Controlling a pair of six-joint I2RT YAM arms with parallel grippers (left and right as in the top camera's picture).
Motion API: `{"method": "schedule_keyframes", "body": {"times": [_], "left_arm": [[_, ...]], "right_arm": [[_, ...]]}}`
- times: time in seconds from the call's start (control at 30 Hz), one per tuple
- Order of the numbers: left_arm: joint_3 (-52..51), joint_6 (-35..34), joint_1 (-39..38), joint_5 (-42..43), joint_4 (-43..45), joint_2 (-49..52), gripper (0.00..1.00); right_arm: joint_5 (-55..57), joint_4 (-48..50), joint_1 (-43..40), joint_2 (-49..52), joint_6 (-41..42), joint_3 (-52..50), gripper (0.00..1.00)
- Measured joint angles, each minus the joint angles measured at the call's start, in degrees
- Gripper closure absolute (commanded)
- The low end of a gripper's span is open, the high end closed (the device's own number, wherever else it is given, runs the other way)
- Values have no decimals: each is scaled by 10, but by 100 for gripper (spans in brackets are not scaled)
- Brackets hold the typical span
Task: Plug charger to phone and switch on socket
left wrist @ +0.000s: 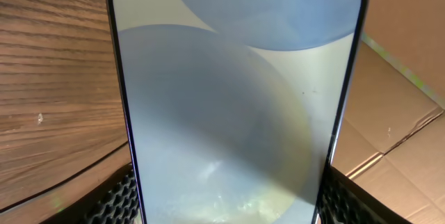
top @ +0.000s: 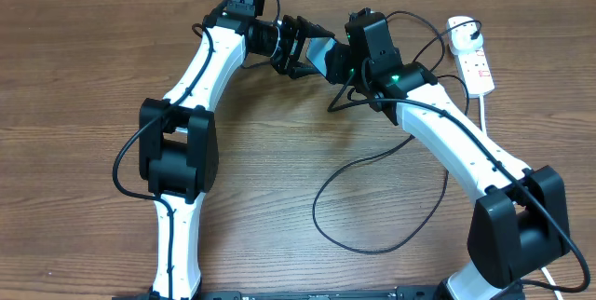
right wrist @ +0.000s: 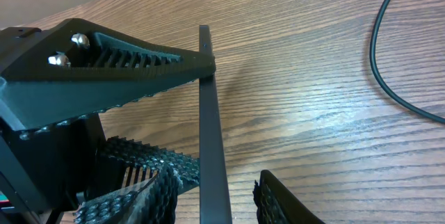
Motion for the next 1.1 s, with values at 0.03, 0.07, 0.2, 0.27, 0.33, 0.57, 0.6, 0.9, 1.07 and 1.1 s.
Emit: {"method": "schedule_keyframes", "body": {"times": [0.03, 0.07, 0.2, 0.27, 0.33, 0.57, 0.6, 0.9, 1.07, 1.1], "left_arm": [[0, -2, 0, 0, 0, 0, 37], [0, -4, 0, 0, 0, 0, 37], [0, -6, 0, 0, 0, 0, 37], [0, -6, 0, 0, 0, 0, 37], [0, -8, 0, 0, 0, 0, 37], [0, -8, 0, 2, 0, 0, 37], [0, -8, 0, 2, 0, 0, 37], [0, -8, -2, 2, 0, 0, 36], [0, -8, -7, 2, 0, 0, 36], [0, -8, -7, 2, 0, 0, 36]], "right_arm": [[0, 0, 0, 0, 0, 0, 64], [0, 0, 0, 0, 0, 0, 64], [0, 0, 0, 0, 0, 0, 68], [0, 0, 0, 0, 0, 0, 68], [0, 1, 0, 0, 0, 0, 68], [0, 1, 0, 0, 0, 0, 68], [0, 1, 0, 0, 0, 0, 68], [0, 1, 0, 0, -1, 0, 73], [0, 1, 0, 1, 0, 0, 73], [0, 1, 0, 2, 0, 0, 73]]}}
